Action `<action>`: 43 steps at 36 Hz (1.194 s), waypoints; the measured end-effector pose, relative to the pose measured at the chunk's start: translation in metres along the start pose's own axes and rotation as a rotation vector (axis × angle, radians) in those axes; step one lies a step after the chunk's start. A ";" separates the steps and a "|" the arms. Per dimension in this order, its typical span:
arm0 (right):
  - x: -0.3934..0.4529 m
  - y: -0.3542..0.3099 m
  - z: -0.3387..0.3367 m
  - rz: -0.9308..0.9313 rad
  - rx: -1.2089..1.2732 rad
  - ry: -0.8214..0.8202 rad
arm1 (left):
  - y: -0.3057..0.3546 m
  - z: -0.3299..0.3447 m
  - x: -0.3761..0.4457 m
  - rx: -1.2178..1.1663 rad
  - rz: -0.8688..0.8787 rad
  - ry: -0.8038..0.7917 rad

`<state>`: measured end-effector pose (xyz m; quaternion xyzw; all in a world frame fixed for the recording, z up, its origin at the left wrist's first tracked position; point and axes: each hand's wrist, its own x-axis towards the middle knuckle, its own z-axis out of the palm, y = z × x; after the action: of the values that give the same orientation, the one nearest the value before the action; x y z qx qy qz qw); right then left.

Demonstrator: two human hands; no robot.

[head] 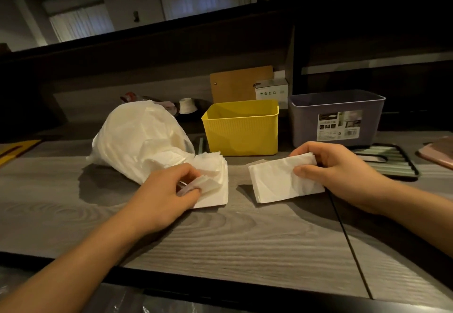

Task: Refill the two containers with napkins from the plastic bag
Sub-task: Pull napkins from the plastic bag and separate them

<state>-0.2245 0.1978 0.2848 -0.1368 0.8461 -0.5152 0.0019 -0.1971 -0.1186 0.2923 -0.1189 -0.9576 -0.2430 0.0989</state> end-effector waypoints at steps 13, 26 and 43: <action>0.008 0.005 -0.002 0.123 0.258 0.160 | 0.057 0.011 0.051 -0.415 -0.023 0.051; 0.011 0.013 -0.006 0.040 0.445 0.079 | 0.107 0.035 0.073 -1.324 -0.225 -0.360; 0.010 0.005 -0.018 0.103 0.433 -0.121 | 0.101 0.066 0.068 -1.246 -0.255 -0.337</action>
<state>-0.2381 0.2134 0.2908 -0.1205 0.7201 -0.6747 0.1080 -0.2424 0.0123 0.2972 -0.0760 -0.6466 -0.7398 -0.1696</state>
